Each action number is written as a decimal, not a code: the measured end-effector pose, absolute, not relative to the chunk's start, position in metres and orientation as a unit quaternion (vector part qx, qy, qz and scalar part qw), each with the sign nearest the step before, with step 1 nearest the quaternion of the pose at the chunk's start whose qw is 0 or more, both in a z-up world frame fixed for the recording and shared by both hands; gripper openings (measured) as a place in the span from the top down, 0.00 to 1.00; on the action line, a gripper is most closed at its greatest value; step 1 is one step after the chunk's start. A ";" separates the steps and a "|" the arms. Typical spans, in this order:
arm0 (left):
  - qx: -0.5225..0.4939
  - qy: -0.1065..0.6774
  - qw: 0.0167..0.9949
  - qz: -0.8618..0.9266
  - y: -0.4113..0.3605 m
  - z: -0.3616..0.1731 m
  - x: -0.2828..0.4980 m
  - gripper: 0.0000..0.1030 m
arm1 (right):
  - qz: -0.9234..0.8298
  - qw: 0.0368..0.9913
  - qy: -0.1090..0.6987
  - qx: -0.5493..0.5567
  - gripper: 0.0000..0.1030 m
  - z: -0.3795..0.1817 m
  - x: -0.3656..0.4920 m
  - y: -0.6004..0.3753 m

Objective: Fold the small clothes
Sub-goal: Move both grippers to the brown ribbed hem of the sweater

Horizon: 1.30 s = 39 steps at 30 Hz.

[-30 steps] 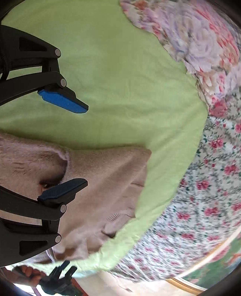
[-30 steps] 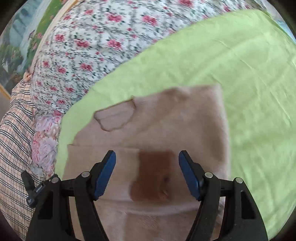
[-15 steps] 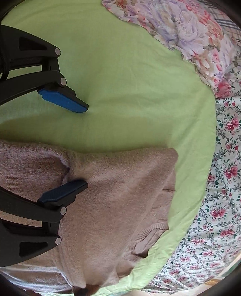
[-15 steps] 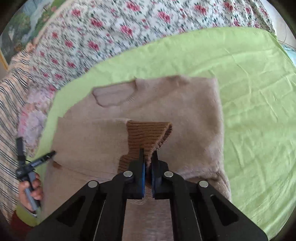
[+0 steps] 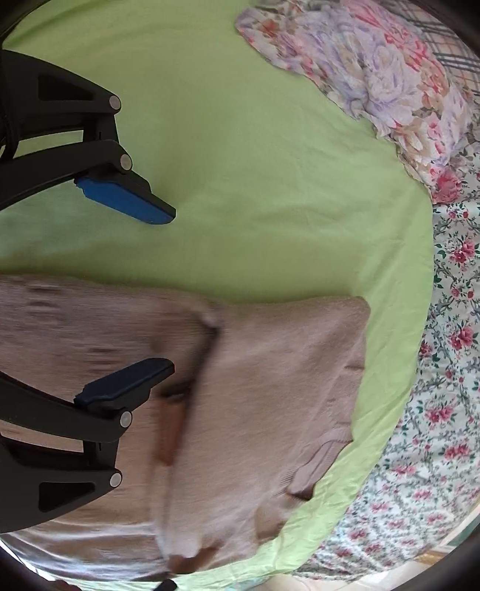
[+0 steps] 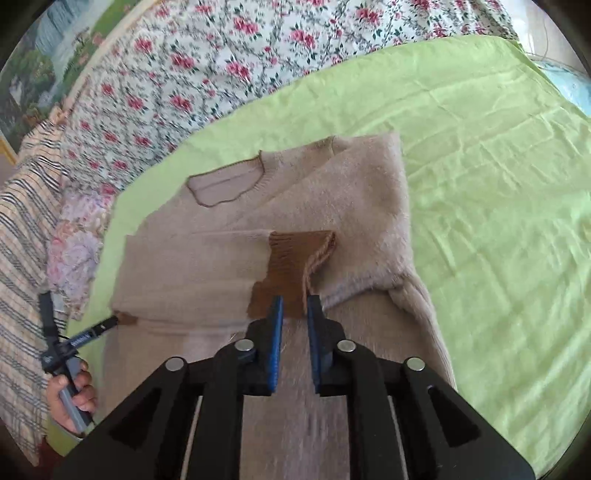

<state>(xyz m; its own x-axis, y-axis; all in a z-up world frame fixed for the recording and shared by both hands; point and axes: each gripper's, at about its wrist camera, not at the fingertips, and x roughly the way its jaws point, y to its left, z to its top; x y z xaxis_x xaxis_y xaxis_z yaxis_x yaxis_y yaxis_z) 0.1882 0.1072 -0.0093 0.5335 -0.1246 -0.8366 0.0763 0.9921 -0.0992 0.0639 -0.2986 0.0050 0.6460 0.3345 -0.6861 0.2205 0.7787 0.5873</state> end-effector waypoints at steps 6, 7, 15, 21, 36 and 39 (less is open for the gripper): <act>-0.030 0.481 0.871 -0.093 0.120 -0.016 0.100 0.27 | 0.076 0.845 0.404 0.342 0.56 0.010 0.003 -0.294; -0.031 0.482 0.870 -0.099 0.123 -0.017 0.086 0.27 | 0.080 0.845 0.404 0.342 0.56 0.010 -0.008 -0.294; -0.058 0.483 0.862 -0.140 0.145 -0.021 -0.003 0.25 | 0.122 0.839 0.399 0.348 0.56 0.007 -0.090 -0.292; -0.050 0.476 0.859 -0.181 0.146 -0.027 -0.047 0.25 | 0.154 0.833 0.419 0.328 0.56 -0.002 -0.142 -0.290; -0.004 0.496 0.800 -0.338 0.126 -0.036 -0.080 0.38 | 0.225 0.789 0.467 0.329 0.56 -0.061 -0.159 -0.255; 0.003 0.493 0.797 -0.349 0.128 -0.037 -0.077 0.44 | 0.239 0.796 0.444 0.336 0.56 -0.064 -0.155 -0.255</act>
